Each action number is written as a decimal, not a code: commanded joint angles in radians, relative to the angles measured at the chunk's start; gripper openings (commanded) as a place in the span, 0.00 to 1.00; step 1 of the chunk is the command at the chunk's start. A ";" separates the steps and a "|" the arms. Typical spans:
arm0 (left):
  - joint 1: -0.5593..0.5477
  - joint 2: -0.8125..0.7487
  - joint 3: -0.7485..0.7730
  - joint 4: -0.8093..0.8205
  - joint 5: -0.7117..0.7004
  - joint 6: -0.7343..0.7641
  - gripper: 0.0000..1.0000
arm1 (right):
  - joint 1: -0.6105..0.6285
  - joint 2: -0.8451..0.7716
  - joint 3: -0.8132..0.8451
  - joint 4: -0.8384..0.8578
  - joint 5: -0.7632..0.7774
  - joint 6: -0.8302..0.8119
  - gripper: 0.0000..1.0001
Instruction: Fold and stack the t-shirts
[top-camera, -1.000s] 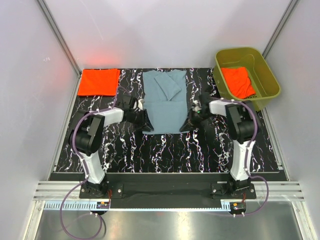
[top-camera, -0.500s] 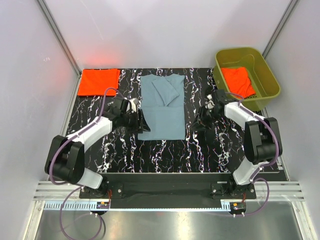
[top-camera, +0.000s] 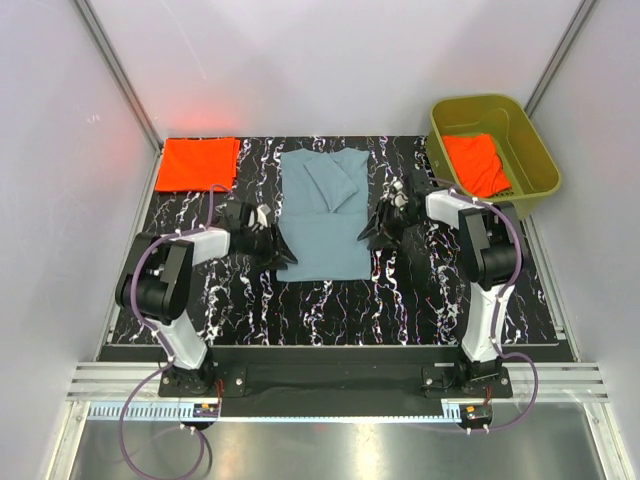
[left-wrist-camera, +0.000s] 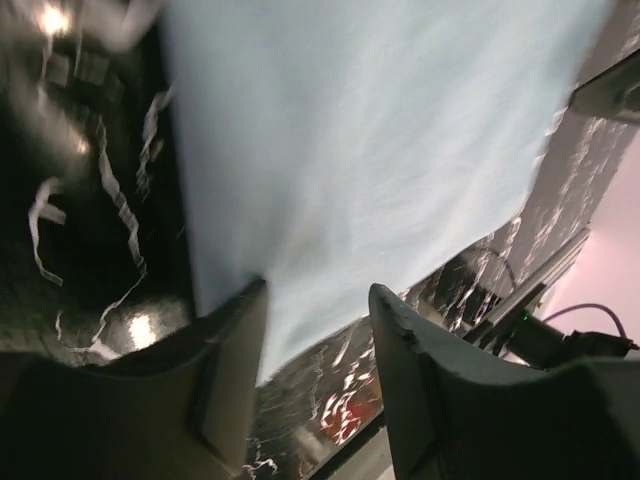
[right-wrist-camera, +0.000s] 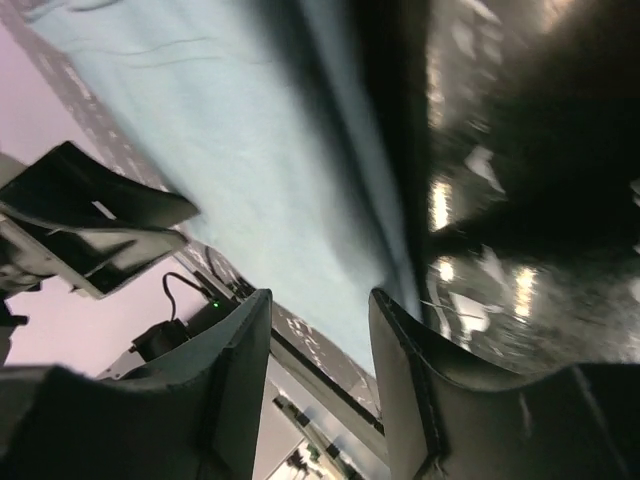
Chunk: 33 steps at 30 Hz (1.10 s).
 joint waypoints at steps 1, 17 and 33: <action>-0.002 -0.011 -0.058 0.043 -0.013 0.009 0.50 | -0.004 -0.008 -0.049 0.026 -0.003 0.002 0.50; -0.072 -0.761 -0.441 -0.085 -0.375 -0.498 0.64 | 0.142 -0.577 -0.679 0.268 0.292 0.464 0.72; -0.065 -0.502 -0.503 0.132 -0.466 -0.719 0.63 | 0.240 -0.460 -0.772 0.540 0.412 0.756 0.57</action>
